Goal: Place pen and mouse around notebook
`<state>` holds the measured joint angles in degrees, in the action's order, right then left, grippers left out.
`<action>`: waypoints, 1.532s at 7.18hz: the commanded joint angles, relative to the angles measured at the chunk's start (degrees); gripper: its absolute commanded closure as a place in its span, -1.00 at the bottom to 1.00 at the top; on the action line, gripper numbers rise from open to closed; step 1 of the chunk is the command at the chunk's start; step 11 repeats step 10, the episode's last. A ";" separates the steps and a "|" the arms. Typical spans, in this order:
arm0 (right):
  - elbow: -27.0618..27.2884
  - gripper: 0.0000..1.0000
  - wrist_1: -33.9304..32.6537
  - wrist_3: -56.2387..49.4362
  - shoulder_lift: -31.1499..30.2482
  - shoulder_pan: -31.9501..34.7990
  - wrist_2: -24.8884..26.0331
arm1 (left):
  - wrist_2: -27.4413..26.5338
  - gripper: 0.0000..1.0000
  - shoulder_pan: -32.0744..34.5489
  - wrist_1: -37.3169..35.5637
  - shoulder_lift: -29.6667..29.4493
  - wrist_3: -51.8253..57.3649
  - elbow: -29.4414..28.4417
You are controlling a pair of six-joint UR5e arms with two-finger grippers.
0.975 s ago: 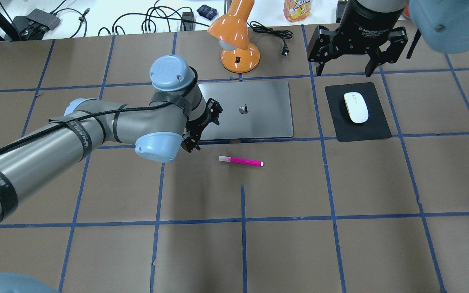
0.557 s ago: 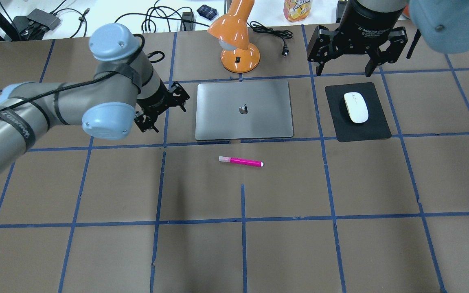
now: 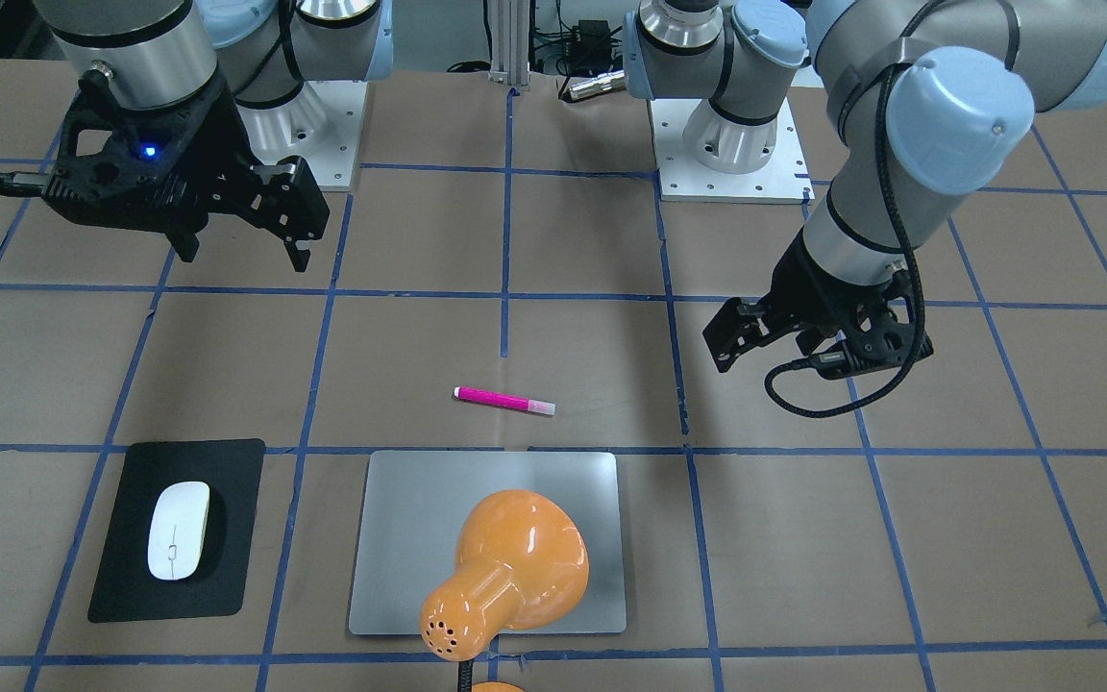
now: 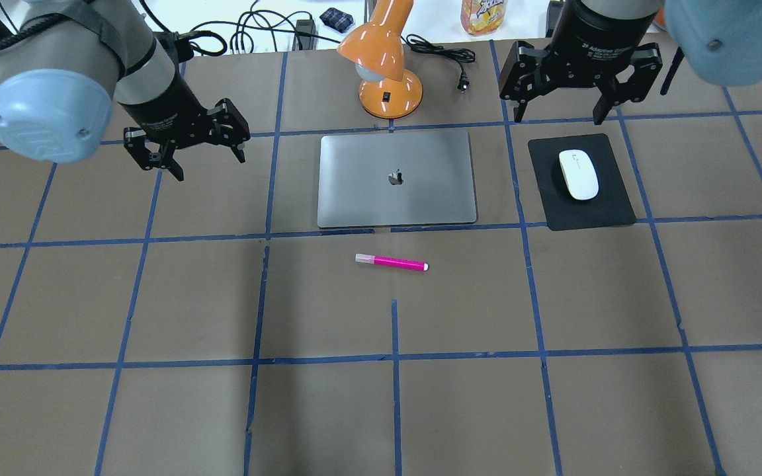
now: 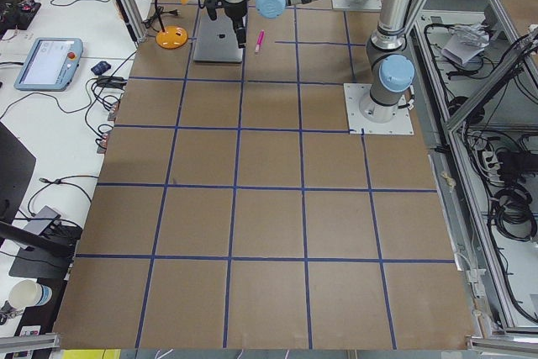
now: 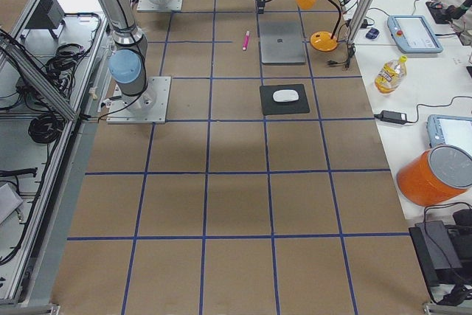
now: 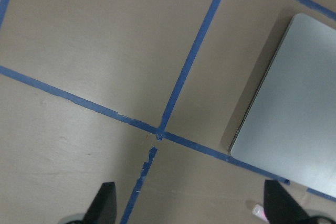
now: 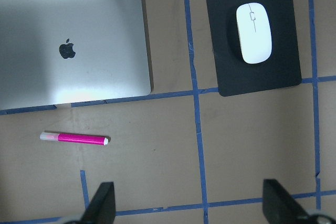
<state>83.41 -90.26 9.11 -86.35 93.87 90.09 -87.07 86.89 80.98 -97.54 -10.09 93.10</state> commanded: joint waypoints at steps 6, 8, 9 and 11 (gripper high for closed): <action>0.08 -1.00 0.09 -0.06 0.04 0.00 0.00 | -4.95 -1.00 -0.84 10.95 9.30 19.14 0.68; 0.08 -1.00 0.09 -0.06 -0.04 0.00 0.00 | -5.04 -1.00 -1.20 11.39 9.56 19.06 1.03; 0.00 -1.00 0.00 -0.06 -0.04 0.00 -0.09 | -4.86 -1.00 -1.20 11.05 9.74 19.06 2.17; 0.08 -1.00 0.09 -0.06 -0.04 0.00 0.00 | -4.86 -1.00 -1.20 10.78 9.91 19.06 2.35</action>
